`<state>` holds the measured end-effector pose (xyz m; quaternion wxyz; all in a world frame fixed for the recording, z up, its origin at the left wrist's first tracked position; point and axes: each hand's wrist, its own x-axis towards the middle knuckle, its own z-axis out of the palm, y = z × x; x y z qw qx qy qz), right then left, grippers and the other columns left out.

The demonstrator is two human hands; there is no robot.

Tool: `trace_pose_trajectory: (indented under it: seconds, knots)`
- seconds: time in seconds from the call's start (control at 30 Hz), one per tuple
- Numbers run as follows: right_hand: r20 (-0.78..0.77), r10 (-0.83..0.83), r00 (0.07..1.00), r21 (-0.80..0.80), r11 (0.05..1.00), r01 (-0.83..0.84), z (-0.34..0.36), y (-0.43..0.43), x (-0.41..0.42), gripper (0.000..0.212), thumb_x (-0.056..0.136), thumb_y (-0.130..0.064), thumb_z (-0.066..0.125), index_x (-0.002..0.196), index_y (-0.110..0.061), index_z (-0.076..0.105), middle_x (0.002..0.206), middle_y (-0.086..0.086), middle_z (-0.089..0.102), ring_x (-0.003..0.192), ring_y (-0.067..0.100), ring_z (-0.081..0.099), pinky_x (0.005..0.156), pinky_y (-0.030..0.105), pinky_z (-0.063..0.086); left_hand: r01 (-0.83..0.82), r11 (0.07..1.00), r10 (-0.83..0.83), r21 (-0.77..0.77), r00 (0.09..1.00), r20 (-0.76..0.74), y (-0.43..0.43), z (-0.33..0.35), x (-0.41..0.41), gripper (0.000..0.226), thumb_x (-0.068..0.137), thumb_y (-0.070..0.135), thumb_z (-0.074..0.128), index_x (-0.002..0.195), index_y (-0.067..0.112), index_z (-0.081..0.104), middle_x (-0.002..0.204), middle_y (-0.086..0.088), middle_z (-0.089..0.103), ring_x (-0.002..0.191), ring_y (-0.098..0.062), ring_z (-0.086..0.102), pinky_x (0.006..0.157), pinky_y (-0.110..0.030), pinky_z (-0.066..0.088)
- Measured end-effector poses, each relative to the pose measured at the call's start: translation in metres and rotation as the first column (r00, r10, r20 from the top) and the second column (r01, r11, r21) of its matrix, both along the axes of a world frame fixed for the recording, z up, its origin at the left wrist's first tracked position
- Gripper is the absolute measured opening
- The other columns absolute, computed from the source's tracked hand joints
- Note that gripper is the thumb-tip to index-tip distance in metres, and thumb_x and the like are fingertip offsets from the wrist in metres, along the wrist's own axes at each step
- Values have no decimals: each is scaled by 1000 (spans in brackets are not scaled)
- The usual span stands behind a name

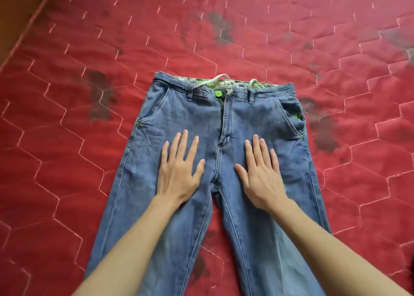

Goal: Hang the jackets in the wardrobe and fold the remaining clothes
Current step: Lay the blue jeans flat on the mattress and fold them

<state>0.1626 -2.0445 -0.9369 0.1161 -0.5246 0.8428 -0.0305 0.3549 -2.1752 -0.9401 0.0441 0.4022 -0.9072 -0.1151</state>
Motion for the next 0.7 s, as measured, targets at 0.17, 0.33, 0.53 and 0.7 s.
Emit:
trace_pose_trajectory:
  seconds: [0.17,0.33,0.53,0.7]
  knots:
    - [-20,6,1000,-42,999,-7,-5,71,43,69,102,-51,24,158,-11,20,167,11,8,155,25,5,123,45,8,-23,1000,23,2,1000,9,61,1,45,63,99,39,39,157,16,28,166,-10,16,154,-25,12,123,-51,15]
    - [-1,-5,1000,-24,1000,5,1,155,92,67,102,-47,27,157,-10,23,167,12,10,154,25,8,123,46,12,-25,1000,25,7,997,68,155,4,117,63,99,37,34,157,13,27,166,-12,15,154,-26,12,122,-53,18]
    - [23,-30,999,13,999,30,10,290,159,65,100,-43,32,157,-11,25,166,13,13,154,26,11,122,46,14,-64,997,56,51,988,144,279,10,202,66,99,39,34,156,9,25,166,-13,14,154,-27,13,121,-53,21]
    - [59,-169,984,65,984,165,23,402,207,63,100,-41,32,155,-11,30,164,17,17,151,32,20,119,47,19,-161,987,155,8,961,229,375,22,266,60,101,30,30,155,5,27,164,-17,18,151,-30,22,119,-52,26]
